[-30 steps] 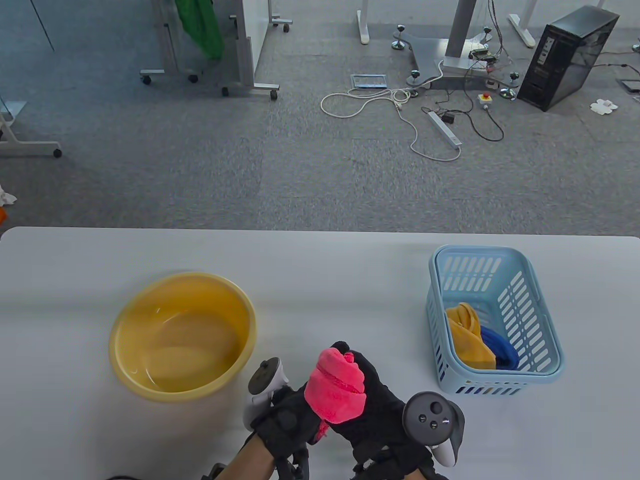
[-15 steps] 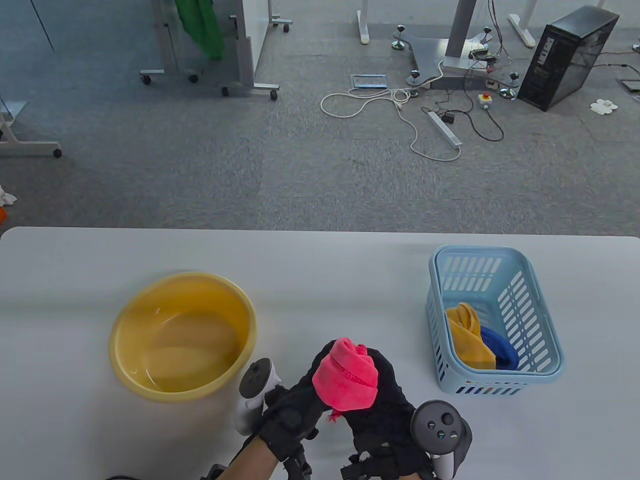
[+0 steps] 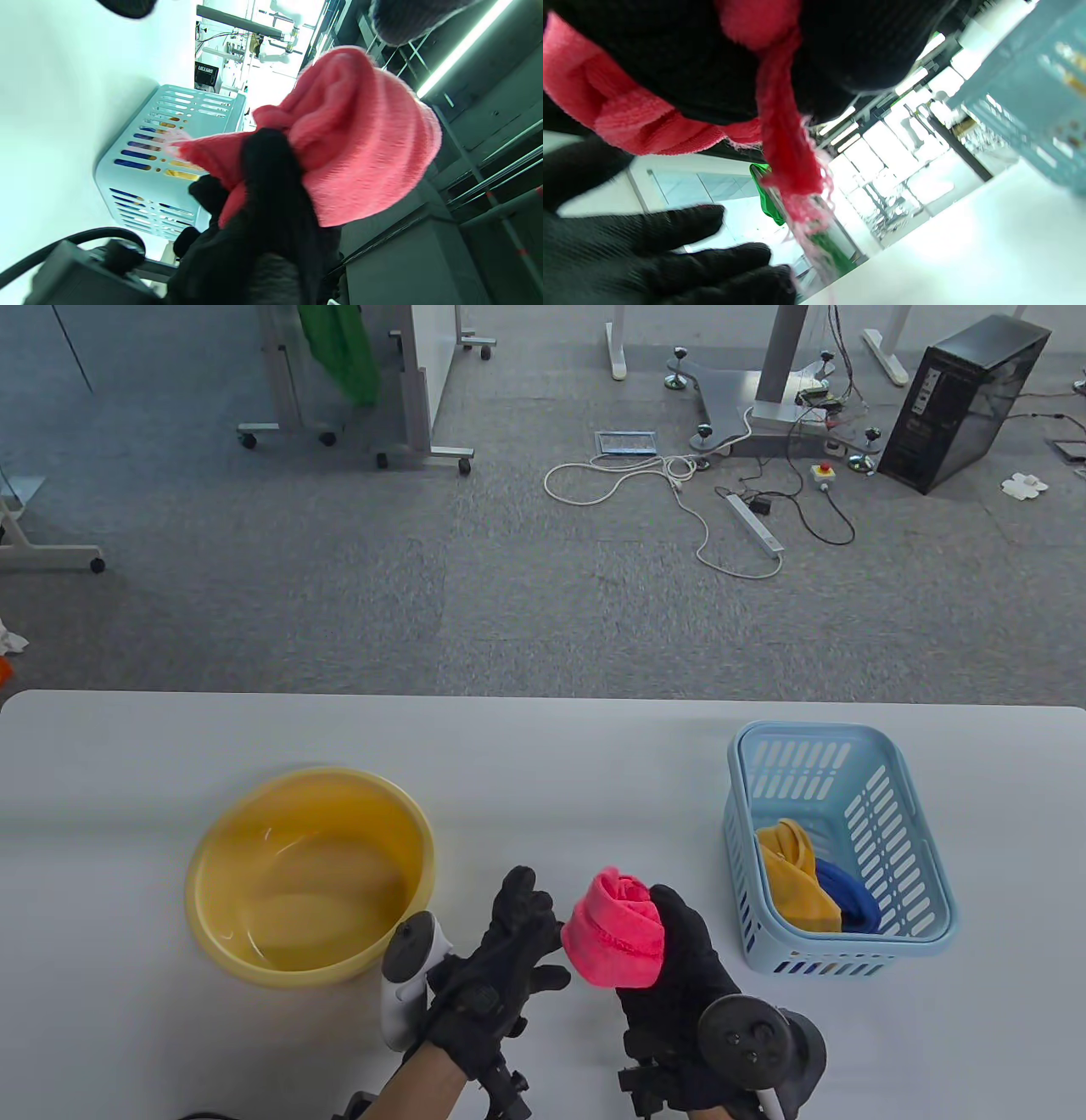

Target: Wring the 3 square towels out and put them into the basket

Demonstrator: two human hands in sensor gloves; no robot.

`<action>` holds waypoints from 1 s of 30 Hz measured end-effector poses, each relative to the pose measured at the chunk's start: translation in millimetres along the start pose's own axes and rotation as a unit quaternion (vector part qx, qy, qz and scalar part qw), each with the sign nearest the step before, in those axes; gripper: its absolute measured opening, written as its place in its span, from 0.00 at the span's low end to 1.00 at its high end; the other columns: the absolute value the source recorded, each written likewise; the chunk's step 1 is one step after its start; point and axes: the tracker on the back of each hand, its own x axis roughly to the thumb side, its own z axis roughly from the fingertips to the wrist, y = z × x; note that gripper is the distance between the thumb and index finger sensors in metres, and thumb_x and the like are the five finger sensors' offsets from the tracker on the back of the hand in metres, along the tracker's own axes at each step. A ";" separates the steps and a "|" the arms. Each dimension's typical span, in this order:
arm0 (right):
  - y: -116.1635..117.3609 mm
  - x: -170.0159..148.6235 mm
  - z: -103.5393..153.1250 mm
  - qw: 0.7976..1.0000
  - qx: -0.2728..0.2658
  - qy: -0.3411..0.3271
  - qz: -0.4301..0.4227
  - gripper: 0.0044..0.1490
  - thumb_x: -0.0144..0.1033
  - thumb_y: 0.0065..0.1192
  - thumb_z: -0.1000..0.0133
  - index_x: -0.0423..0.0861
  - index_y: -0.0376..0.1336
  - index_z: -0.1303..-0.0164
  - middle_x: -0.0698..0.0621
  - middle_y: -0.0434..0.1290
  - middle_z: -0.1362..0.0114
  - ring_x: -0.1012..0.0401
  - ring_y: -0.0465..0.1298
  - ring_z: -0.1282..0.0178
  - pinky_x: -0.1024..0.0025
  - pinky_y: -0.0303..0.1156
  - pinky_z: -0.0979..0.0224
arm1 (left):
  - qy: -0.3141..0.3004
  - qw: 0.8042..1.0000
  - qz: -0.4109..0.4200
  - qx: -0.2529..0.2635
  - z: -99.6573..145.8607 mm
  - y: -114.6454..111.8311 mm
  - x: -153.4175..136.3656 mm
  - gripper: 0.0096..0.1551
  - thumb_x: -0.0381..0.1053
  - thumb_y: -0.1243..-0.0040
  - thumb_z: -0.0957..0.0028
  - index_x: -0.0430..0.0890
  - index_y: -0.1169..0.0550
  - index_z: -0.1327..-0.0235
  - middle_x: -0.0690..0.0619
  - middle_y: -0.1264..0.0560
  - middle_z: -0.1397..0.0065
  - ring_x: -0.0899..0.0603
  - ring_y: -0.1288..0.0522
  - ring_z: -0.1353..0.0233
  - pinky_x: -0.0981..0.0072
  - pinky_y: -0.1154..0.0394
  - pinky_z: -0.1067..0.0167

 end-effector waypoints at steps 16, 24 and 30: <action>22.6 37.6 11.8 0.955 0.005 -0.157 0.254 0.55 0.29 0.88 0.52 0.58 0.52 0.22 0.44 0.66 0.26 0.49 0.81 0.48 0.66 0.82 0.52 | 0.099 0.988 0.097 -0.071 7.3 2.9 1.9 0.62 0.85 0.46 0.40 0.57 0.64 0.16 0.32 0.54 0.15 0.24 0.26 0.35 0.53 0.19 0.53; 37.2 45.7 17.4 0.946 0.023 -0.182 0.269 0.55 0.30 0.89 0.52 0.58 0.53 0.22 0.44 0.66 0.26 0.49 0.81 0.48 0.65 0.83 0.50 | 0.103 0.994 0.020 -0.018 4.6 4.7 -6.4 0.58 0.80 0.41 0.39 0.53 0.55 0.13 0.35 0.46 0.18 0.29 0.25 0.36 0.52 0.21 0.48; 28.4 44.0 14.6 0.957 0.020 -0.161 0.241 0.56 0.31 0.89 0.52 0.55 0.52 0.21 0.44 0.66 0.26 0.50 0.82 0.48 0.65 0.83 0.51 | 0.037 0.999 -0.002 0.005 -1.1 0.5 -4.7 0.44 0.71 0.42 0.35 0.52 0.43 0.16 0.38 0.36 0.24 0.31 0.22 0.43 0.55 0.20 0.53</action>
